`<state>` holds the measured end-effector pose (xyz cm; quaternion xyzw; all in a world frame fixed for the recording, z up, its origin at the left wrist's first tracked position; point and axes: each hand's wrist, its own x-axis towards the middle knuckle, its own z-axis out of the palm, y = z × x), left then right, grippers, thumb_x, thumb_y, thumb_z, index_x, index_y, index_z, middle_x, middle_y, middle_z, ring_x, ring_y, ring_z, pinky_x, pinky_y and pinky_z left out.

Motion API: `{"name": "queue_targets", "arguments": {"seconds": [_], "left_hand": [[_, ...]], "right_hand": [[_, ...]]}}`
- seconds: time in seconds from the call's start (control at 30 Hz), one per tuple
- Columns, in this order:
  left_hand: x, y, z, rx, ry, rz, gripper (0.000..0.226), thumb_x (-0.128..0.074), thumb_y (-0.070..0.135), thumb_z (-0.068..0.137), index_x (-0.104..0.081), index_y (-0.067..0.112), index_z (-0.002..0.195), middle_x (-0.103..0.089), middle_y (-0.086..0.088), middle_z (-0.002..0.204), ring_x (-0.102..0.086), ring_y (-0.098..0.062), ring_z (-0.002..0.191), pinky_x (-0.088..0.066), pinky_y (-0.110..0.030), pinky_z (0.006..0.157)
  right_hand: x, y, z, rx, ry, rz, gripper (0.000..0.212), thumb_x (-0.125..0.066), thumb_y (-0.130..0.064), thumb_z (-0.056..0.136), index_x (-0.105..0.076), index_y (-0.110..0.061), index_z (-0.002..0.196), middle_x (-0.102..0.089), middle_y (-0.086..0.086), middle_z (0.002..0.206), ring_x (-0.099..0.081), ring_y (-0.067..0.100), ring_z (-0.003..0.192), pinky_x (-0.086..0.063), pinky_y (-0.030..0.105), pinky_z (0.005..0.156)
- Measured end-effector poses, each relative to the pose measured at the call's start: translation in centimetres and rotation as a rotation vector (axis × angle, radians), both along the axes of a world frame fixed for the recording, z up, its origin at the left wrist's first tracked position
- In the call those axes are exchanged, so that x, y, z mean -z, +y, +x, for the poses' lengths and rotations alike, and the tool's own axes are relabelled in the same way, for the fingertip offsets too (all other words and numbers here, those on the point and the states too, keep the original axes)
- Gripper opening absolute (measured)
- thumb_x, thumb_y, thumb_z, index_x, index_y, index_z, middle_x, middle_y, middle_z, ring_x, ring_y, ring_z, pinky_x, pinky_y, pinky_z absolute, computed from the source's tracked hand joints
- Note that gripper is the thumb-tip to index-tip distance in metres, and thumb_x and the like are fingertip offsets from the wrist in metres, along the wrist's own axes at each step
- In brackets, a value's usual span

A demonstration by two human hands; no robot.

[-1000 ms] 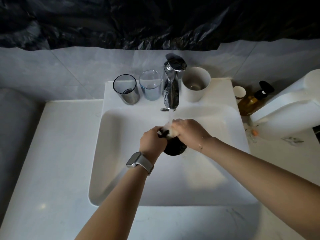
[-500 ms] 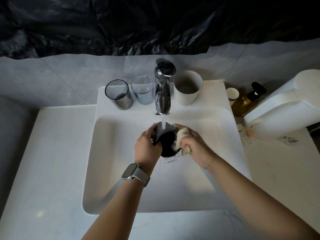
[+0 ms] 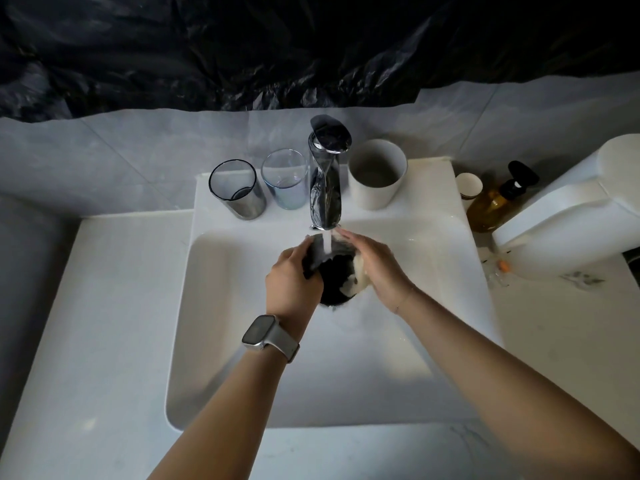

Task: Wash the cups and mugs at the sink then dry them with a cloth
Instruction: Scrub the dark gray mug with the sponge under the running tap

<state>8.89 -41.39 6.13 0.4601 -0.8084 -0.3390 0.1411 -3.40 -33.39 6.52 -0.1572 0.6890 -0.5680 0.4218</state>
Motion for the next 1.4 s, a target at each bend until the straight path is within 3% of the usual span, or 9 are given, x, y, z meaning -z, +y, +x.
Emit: {"name": "queue_targets", "arguments": {"seconds": [0.1, 0.23, 0.37, 0.53, 0.73, 0.83, 1.13, 1.27, 1.4], "left_hand": [[0.1, -0.6, 0.0, -0.042, 0.031, 0.043, 0.056, -0.059, 0.007, 0.084, -0.057, 0.028, 0.135, -0.066, -0.005, 0.121, -0.062, -0.028, 0.105, -0.041, -0.026, 0.084], [-0.2, 0.1, 0.2, -0.04, 0.07, 0.2, 0.054, -0.048, 0.019, 0.076, -0.064, 0.034, 0.126, -0.073, 0.002, 0.109, -0.065, -0.022, 0.1, -0.048, -0.027, 0.086], [0.2, 0.0, 0.9, -0.227, 0.224, 0.748, 0.028, -0.051, 0.009, 0.082, -0.072, 0.013, 0.1, -0.074, -0.015, 0.1, -0.071, -0.029, 0.086, -0.06, -0.039, 0.072], [0.7, 0.5, 0.6, -0.483, 0.33, 1.335, 0.017, -0.05, 0.006, 0.096, -0.064, -0.003, 0.099, -0.068, -0.014, 0.079, -0.066, -0.02, 0.055, -0.055, -0.021, 0.047], [2.0, 0.8, 0.0, -0.641, 0.545, 1.942, 0.034, -0.042, 0.006, 0.093, -0.061, -0.005, 0.119, -0.06, -0.033, 0.116, -0.062, -0.022, 0.052, -0.056, -0.02, 0.048], [2.2, 0.6, -0.4, -0.704, 0.668, 2.143, 0.041, -0.052, 0.009, 0.085, -0.059, -0.011, 0.121, -0.056, -0.033, 0.123, -0.063, -0.027, 0.054, -0.056, -0.024, 0.048], [1.5, 0.1, -1.1, -0.7, 0.727, 2.159, 0.023, -0.055, 0.015, 0.089, -0.063, 0.004, 0.107, -0.058, -0.008, 0.097, -0.062, -0.023, 0.059, -0.049, -0.02, 0.038], [1.1, -0.1, -0.3, -0.679, 0.719, 2.095, 0.025, -0.051, 0.014, 0.093, -0.063, 0.008, 0.115, -0.059, -0.008, 0.106, -0.059, -0.018, 0.063, -0.048, -0.018, 0.038], [0.2, -0.1, 0.4, -0.689, 0.61, 1.73, 0.031, -0.031, -0.001, 0.096, -0.06, -0.005, 0.104, -0.059, -0.027, 0.093, -0.053, -0.018, 0.052, -0.044, -0.014, 0.037]], "right_hand": [[0.9, 1.6, 2.5, 0.138, -0.054, 0.031, 0.027, -0.046, -0.034, 0.098, -0.07, -0.027, 0.088, -0.065, -0.002, 0.061, -0.059, 0.016, 0.058, -0.038, 0.023, 0.049], [1.0, 1.9, 3.7, 0.26, -0.009, -0.138, 0.03, -0.04, -0.023, 0.103, -0.063, -0.019, 0.122, -0.066, -0.019, 0.112, -0.06, -0.008, 0.103, -0.044, 0.005, 0.078], [-0.1, 1.2, 1.1, 0.065, 0.058, -0.094, 0.034, -0.038, -0.024, 0.103, -0.067, -0.012, 0.116, -0.065, -0.027, 0.066, -0.055, -0.007, 0.057, -0.039, 0.006, 0.054], [0.9, 2.2, 0.0, 0.184, -0.213, -0.066, 0.038, -0.042, -0.038, 0.099, -0.071, -0.016, 0.111, -0.074, 0.008, 0.1, -0.067, 0.027, 0.101, -0.049, 0.034, 0.079], [0.2, 3.8, 0.4, 0.458, -0.328, -0.135, 0.032, -0.043, -0.041, 0.099, -0.067, -0.024, 0.112, -0.07, 0.002, 0.114, -0.066, 0.017, 0.099, -0.051, 0.027, 0.078], [-0.2, 4.6, 0.5, 0.457, -0.159, -0.145, 0.026, -0.044, -0.039, 0.099, -0.066, -0.03, 0.109, -0.067, -0.008, 0.117, -0.063, 0.009, 0.106, -0.05, 0.018, 0.082], [0.9, 0.2, 0.4, -0.36, 1.161, -0.202, 0.032, -0.049, -0.023, 0.096, -0.063, -0.007, 0.121, -0.061, 0.006, 0.126, -0.05, 0.02, 0.123, -0.04, 0.033, 0.105], [0.3, -1.1, 0.1, -0.423, 1.178, -0.129, 0.031, -0.05, -0.022, 0.094, -0.062, -0.011, 0.12, -0.065, 0.007, 0.106, -0.058, 0.023, 0.101, -0.048, 0.03, 0.087], [1.5, -0.3, 0.6, -0.153, 0.725, -0.006, 0.031, -0.045, -0.028, 0.099, -0.062, -0.011, 0.119, -0.066, 0.006, 0.118, -0.061, 0.022, 0.112, -0.045, 0.027, 0.096]]}}
